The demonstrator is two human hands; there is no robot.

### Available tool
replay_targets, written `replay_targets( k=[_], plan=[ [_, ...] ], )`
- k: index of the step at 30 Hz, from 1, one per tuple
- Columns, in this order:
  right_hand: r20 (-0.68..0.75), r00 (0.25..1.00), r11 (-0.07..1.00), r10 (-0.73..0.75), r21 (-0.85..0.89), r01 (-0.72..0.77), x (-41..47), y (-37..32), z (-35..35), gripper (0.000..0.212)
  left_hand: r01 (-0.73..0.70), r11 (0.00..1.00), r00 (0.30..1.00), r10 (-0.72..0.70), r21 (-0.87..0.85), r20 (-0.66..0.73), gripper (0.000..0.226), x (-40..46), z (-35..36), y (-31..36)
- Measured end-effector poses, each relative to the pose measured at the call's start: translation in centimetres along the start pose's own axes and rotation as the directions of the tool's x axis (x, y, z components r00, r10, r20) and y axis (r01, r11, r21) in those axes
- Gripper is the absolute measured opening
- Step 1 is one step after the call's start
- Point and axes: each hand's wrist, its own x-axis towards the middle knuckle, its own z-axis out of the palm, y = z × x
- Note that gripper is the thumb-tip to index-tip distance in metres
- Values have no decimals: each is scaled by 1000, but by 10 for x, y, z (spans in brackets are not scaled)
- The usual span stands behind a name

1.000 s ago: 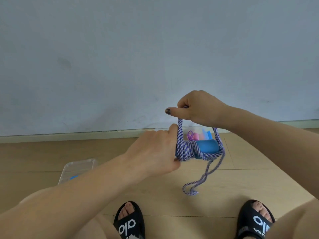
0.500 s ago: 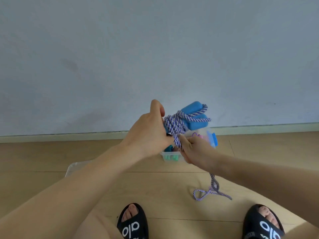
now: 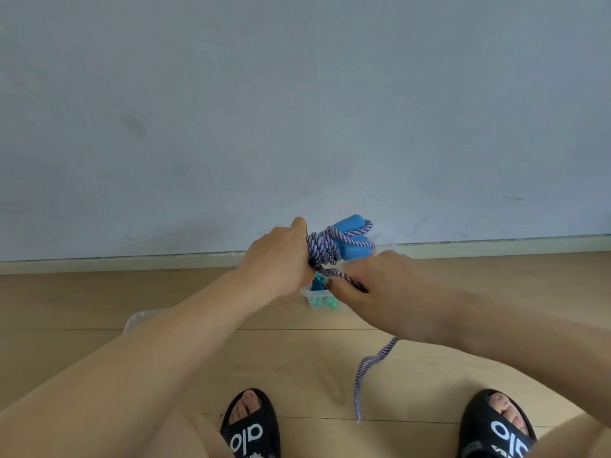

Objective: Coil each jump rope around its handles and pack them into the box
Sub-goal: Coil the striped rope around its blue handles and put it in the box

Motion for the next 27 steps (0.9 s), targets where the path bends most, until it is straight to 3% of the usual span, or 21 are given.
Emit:
replay_targets(
  k=[5, 10, 14, 17, 22, 27],
  plan=[
    [-29, 999, 999, -41, -23, 40, 2, 0, -16, 52, -98, 991, 995, 100, 89, -12, 25, -11, -2, 12],
    [-28, 999, 987, 27, 158, -22, 4, 7, -29, 48, -160, 987, 987, 160, -6, -9, 30, -28, -7, 20],
    [-36, 999, 974, 10, 226, -1, 4, 4, -31, 48, -228, 966, 969, 237, -125, 69, 14, -33, -9, 12],
    [-41, 999, 965, 29, 263, -17, 4, 7, -35, 46, -183, 973, 977, 196, -142, 86, 17, -32, -7, 3],
    [58, 997, 992, -42, 123, 34, -3, -1, -18, 51, -83, 996, 994, 80, 40, 69, 15, -31, -8, 3],
    [78, 976, 978, -201, -44, 205, -8, -14, -2, 51, -132, 942, 991, 114, 309, 75, 13, -33, -6, 15]
  ],
)
